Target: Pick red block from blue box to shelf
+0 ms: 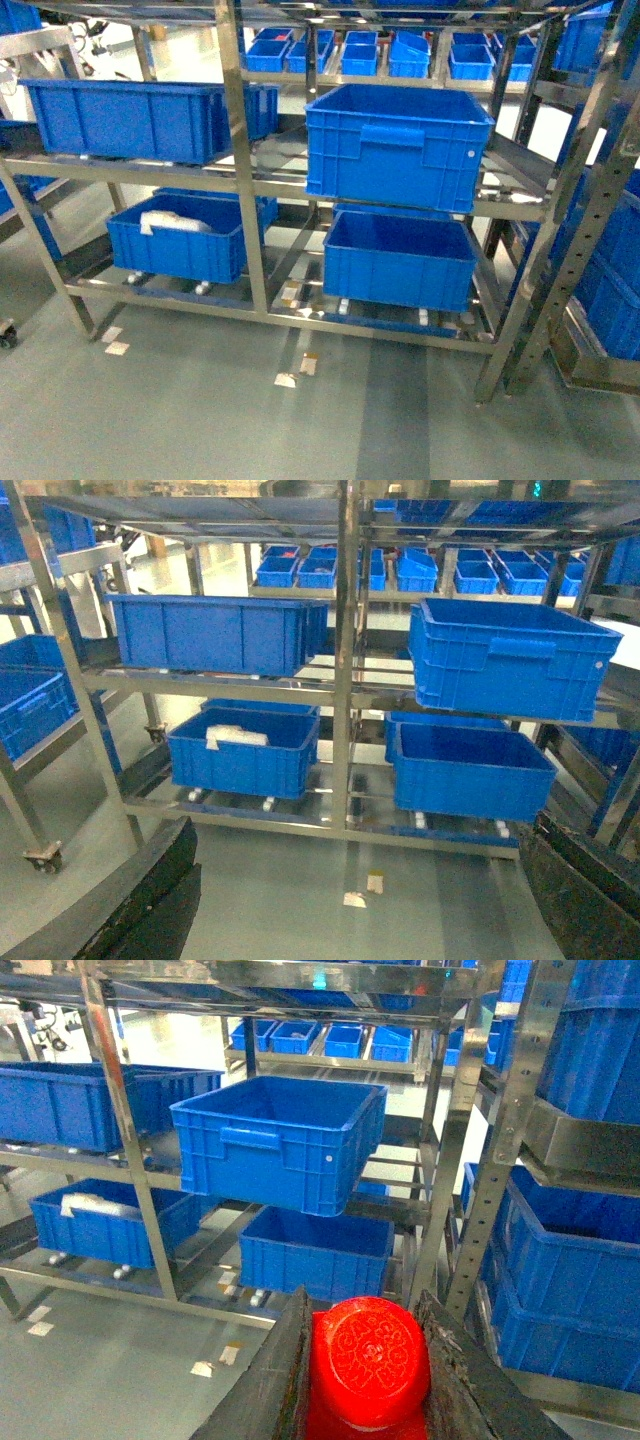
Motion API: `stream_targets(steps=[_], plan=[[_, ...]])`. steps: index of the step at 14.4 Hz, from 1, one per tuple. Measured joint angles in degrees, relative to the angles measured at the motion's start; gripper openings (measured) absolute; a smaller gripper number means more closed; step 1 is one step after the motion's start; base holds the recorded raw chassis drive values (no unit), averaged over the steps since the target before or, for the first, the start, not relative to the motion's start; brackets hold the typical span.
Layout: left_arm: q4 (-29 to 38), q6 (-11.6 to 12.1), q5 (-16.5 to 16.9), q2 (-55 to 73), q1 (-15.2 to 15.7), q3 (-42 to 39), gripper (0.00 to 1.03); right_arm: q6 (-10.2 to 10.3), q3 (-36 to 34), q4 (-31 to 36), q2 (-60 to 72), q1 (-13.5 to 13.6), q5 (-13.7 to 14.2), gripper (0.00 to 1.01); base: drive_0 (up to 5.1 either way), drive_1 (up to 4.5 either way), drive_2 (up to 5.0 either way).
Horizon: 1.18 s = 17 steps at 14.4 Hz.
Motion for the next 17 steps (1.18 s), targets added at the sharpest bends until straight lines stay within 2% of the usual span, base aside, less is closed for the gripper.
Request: stream_targets(steps=[5,17], plan=[[0.0,0.0,0.0,0.0,0.0,0.0,0.98,0.0,0.0,0.0,0.0,0.0,0.0,0.23,0.1,1.51,-1.4],[0.0,0.0,0.0,0.0,0.0,0.0,0.98,0.0,0.0,0.1,0.0,0.0,0.0,0.23,0.1,4.07,-4.0]])
